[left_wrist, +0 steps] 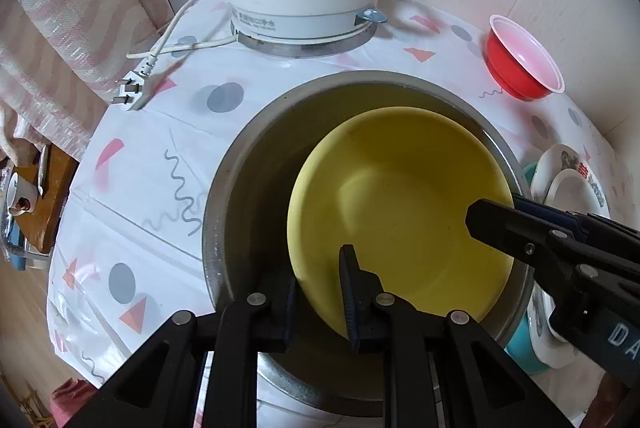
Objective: Organize plates and bowls
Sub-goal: 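Open both grippers and release the yellow bowl inside the steel bowl, then move the right gripper to the pink-red bowl rim and grasp it while the left gripper grasps beside it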
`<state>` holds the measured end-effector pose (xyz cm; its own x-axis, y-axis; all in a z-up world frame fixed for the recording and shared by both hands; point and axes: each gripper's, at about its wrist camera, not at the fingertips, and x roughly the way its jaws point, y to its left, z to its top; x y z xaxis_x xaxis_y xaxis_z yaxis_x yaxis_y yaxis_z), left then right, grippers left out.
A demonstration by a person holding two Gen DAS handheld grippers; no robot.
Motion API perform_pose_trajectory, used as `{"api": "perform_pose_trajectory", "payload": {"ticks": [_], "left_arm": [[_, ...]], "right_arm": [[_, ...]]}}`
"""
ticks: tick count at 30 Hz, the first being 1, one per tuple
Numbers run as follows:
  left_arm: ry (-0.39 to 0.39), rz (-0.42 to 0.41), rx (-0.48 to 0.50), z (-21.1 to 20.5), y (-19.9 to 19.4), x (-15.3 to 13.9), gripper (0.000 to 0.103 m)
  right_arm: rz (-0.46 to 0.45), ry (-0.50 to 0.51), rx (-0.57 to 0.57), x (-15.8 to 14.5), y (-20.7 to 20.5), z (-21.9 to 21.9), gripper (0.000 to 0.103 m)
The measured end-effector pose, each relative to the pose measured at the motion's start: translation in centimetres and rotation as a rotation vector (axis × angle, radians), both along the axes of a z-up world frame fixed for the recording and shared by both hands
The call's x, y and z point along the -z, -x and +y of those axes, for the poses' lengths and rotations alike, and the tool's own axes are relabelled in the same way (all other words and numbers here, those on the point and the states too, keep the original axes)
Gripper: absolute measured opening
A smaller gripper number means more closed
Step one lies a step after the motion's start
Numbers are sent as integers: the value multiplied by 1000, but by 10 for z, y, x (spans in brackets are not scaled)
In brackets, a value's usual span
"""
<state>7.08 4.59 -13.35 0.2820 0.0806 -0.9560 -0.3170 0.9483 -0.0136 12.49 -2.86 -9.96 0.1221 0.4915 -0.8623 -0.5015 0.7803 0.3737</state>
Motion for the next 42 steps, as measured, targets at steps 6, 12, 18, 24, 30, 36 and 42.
{"api": "perform_pose_trajectory", "payload": {"ticks": [6,12,18,24,30,36,42], "left_arm": [[-19,-31,0,-1,-2,-7,44],[-34,-58,-7,0,-7,-17,52],[-15,-85,-28,4,-10,-26,62],[-2,-106,-16,-3,-14,-34,70],[14,-118,-3,-10,-21,-39,75],[30,-115,5,-14,-27,-41,75],[45,-117,8,-17,-35,-43,77]], "right_arm": [[-38,3,-19,-5,0,3,33],[-34,-43,13,-12,-8,-6,33],[-37,-76,70,-20,-19,-21,33],[-35,-91,124,-21,-31,-39,33],[-36,-97,200,-21,-44,-65,33],[-41,-106,300,-22,-67,-96,33],[-38,-132,439,-20,-101,-136,34]]}}
